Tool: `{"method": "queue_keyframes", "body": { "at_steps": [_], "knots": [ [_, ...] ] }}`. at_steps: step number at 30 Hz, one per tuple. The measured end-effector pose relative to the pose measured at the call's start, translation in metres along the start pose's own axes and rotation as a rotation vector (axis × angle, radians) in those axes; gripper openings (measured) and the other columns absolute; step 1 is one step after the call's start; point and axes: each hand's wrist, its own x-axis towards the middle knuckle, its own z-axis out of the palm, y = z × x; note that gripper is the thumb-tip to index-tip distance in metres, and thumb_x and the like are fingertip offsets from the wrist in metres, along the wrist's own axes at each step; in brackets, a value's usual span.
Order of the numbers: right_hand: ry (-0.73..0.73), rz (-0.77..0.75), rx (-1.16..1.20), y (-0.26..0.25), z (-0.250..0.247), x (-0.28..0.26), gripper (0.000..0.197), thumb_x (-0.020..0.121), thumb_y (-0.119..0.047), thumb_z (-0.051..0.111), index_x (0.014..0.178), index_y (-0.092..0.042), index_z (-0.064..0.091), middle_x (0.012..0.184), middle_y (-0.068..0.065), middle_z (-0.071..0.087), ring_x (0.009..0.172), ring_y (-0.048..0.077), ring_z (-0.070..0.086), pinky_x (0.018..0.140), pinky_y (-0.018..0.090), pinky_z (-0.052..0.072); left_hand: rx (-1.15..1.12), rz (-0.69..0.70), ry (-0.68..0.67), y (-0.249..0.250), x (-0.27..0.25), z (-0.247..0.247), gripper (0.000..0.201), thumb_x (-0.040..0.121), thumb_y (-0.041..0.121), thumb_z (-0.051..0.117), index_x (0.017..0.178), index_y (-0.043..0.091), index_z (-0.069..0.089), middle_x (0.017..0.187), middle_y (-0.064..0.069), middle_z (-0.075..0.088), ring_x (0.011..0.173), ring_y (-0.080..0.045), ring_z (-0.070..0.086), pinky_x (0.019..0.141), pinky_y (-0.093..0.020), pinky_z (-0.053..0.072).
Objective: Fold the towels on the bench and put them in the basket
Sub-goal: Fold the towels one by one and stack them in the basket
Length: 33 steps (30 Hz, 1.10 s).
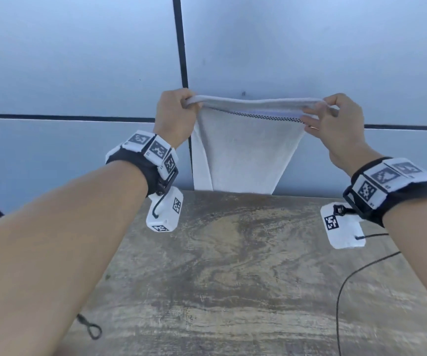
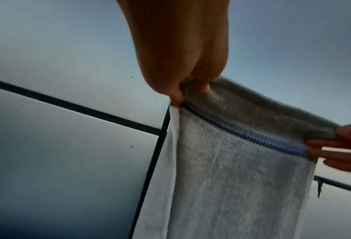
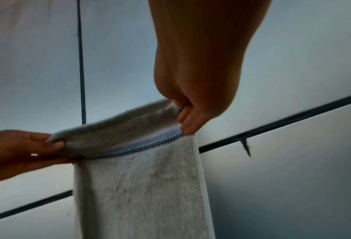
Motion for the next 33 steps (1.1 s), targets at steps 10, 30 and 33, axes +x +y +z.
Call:
{"method": "queue_keyframes", "body": {
  "at_steps": [10,30,33],
  "knots": [
    [-0.138,0.254,-0.176,0.02,-0.024,-0.041,0.013,0.102,-0.019,0.053,0.09,-0.016,0.054,0.1,0.005,0.074,0.087,0.027,0.075,0.084,0.046,0.06,0.205,-0.048,-0.222,-0.018,-0.025,-0.012,0.012,0.092,0.015,0.068,0.093,0.004,0.075,0.09,-0.021,0.073,0.085,-0.036,0.069,0.085,-0.045,0.056],
    [-0.185,-0.084,-0.819,0.043,-0.1,-0.192,0.01,0.089,-0.023,0.07,0.08,-0.027,0.071,0.074,0.002,0.069,0.083,0.029,0.065,0.072,0.035,0.048,0.304,-0.158,-0.406,-0.024,-0.204,-0.068,0.01,0.082,0.001,0.071,0.081,0.004,0.08,0.071,-0.014,0.074,0.037,0.004,0.045,0.041,-0.009,0.031],
    [-0.185,-0.085,-0.729,0.03,-0.107,-0.21,0.009,0.092,-0.017,0.067,0.085,-0.016,0.071,0.076,0.003,0.066,0.08,0.026,0.061,0.067,0.031,0.038,0.279,-0.138,-0.401,-0.014,-0.219,-0.076,0.01,0.084,0.002,0.069,0.08,0.003,0.078,0.071,-0.013,0.074,0.038,0.004,0.047,0.042,-0.009,0.032]
  ]
}}
